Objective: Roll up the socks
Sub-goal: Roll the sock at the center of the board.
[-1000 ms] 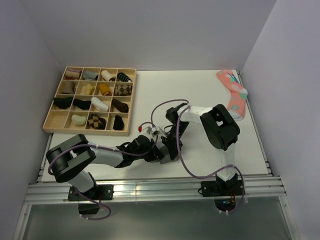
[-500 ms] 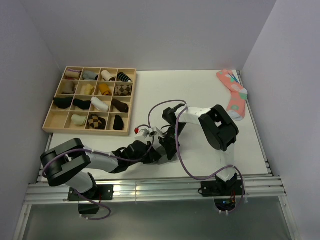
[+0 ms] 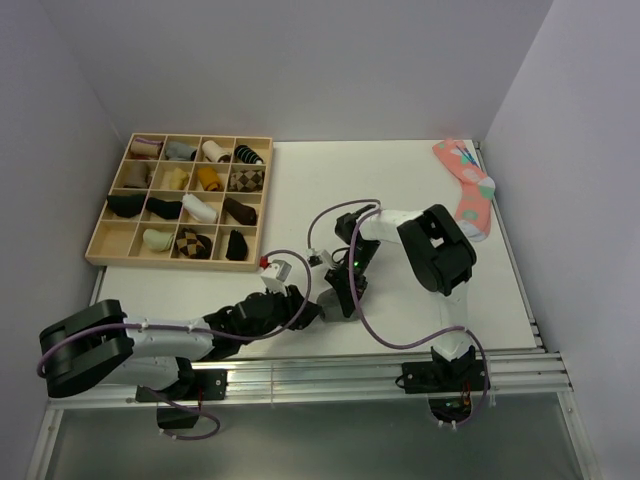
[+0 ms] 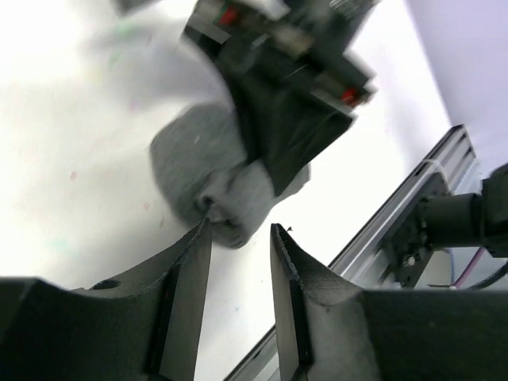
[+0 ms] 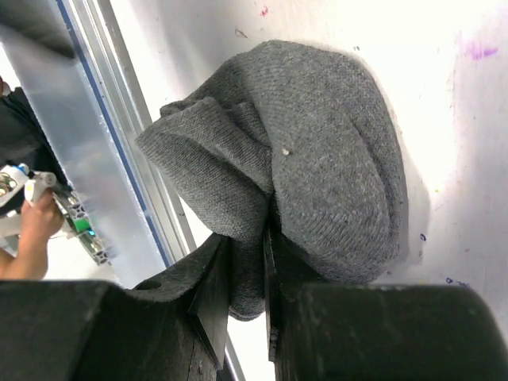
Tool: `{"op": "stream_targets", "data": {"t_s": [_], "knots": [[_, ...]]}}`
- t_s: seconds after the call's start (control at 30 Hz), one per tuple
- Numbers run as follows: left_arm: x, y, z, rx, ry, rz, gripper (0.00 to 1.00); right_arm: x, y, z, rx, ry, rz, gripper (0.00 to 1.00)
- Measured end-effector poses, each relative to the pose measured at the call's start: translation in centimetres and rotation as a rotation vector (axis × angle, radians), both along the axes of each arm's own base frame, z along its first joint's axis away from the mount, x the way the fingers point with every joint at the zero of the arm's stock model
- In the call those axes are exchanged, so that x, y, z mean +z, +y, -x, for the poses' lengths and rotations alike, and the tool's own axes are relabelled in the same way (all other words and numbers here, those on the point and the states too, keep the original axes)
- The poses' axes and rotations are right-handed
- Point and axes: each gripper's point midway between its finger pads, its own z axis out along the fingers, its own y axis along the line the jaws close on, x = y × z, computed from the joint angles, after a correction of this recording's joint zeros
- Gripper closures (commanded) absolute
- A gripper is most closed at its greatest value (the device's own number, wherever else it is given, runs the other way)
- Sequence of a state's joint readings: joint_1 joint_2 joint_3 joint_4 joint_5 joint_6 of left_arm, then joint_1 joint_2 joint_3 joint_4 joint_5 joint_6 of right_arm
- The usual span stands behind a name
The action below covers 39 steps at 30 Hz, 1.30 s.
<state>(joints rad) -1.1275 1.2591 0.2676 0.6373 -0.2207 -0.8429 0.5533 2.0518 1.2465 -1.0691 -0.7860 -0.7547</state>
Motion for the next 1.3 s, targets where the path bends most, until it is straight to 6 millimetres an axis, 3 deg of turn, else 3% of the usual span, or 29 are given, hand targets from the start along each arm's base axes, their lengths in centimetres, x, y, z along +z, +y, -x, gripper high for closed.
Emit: {"op": "stream_targets", "data": {"t_s": [0.17, 0.3, 0.73, 1.0, 1.3], "knots": [[1.1, -0.1, -0.2, -0.013, -0.081, -0.007, 0.59, 0.0, -0.2, 0.1, -0.017, 0.010, 0.035, 0.81], [0.3, -0.4, -0.2, -0.032, -0.120, -0.063, 0.60, 0.0, -0.4, 0.2, -0.011, 0.012, 0.056, 0.81], [-1.4, -4.3, -1.2, -0.112, -0.211, -0.181, 0.59, -0.1, -0.4, 0.7, 0.017, 0.016, 0.094, 0.81], [-3.3, -4.6, -1.1, -0.143, -0.206, -0.234, 0.59, 0.0, -0.4, 0.9, 0.029, 0.021, 0.107, 0.81], [-3.6, -5.2, -0.9, -0.162, -0.207, -0.213, 0.63, 0.0, -0.5, 0.9, 0.034, 0.018, 0.119, 0.81]]}}
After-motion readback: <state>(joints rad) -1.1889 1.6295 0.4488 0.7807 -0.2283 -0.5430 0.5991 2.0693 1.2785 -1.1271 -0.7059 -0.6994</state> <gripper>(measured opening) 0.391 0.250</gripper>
